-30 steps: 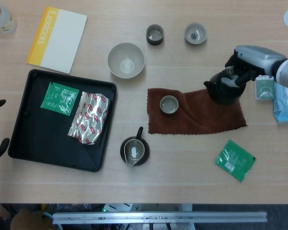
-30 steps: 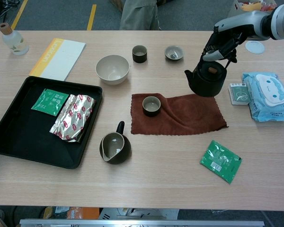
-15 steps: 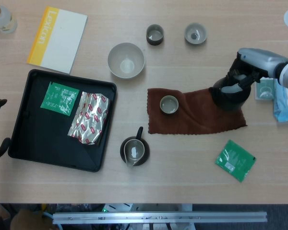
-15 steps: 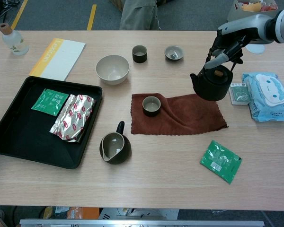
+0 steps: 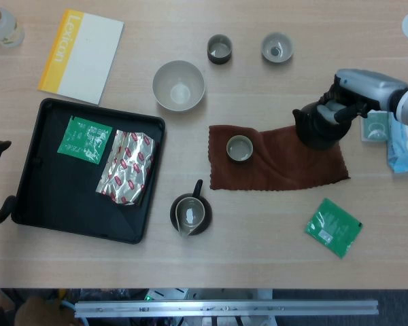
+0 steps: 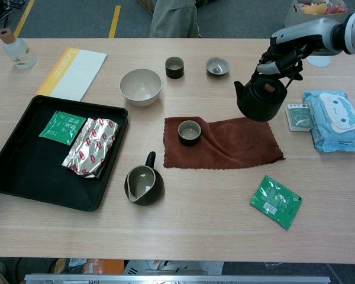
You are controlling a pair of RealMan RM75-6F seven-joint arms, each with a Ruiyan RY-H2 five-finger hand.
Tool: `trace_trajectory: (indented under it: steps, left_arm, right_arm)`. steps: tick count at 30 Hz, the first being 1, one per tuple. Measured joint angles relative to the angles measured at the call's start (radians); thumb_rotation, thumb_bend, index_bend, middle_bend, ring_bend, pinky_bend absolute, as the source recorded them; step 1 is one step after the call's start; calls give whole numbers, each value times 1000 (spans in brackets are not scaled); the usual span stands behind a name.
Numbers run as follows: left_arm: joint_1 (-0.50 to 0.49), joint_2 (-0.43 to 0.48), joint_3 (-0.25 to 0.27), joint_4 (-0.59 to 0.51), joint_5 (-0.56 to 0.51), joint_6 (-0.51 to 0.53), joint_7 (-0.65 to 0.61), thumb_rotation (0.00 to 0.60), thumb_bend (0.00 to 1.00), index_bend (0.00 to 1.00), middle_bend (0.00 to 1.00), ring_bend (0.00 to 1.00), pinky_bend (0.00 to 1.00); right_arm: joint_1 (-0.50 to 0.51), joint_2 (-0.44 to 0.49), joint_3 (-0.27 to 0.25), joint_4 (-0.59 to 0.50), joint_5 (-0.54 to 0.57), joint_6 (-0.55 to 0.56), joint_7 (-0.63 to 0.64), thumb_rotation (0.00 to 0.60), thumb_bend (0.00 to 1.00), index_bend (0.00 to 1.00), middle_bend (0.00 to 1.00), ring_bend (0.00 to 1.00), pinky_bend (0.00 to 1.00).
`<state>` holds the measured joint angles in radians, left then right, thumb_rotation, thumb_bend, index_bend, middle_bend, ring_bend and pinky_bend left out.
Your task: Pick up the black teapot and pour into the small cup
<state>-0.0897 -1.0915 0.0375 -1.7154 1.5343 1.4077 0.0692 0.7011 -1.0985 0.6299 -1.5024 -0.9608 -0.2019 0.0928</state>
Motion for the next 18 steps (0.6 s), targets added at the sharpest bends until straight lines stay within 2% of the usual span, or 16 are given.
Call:
trace_trajectory:
  steps: [6,7,9,11,13,15,18]
  left_arm:
    - [0,0,0,1,-2,0,-1,600,288,111,179,161,171]
    - [1,0,0,2,-3,0,-1,600,288,111,181,161,171]
    - [1,0,-1,2,-5,1,-1,600,288,111,185,161,171]
    - [2,0,0,3,-5,1,-1,600,288,112,185,161,171]
    - [3,-1,0,3,-4,2,-2,600,288,113,185,161,171]
    - [3,-1,1,2,-4,2,-1,600,288,113,185,161,171]
    - [3,-1,2,2,-3,2,-1,600,288,113,185,161,172]
  right_arm:
    - [-7,-5,15,0,17,-9,-14,407,533,926,913,939,410]
    - [-7,-6,16,0,17,-10,-18,400,509,926,913,939,410]
    - [-7,-7,17,1,20,-16,-25,364,392,926,913,939,410]
    - [-6,-7,16,2,21,-15,-28,311,286,926,913,939,410]
    - [-5,-7,12,2,23,-15,-29,230,219,926,915,940,410]
    - [-3,-6,8,2,31,-18,-23,122,211,926,916,940,410]
    - [1,-3,3,3,40,-23,-15,39,246,926,917,941,410]
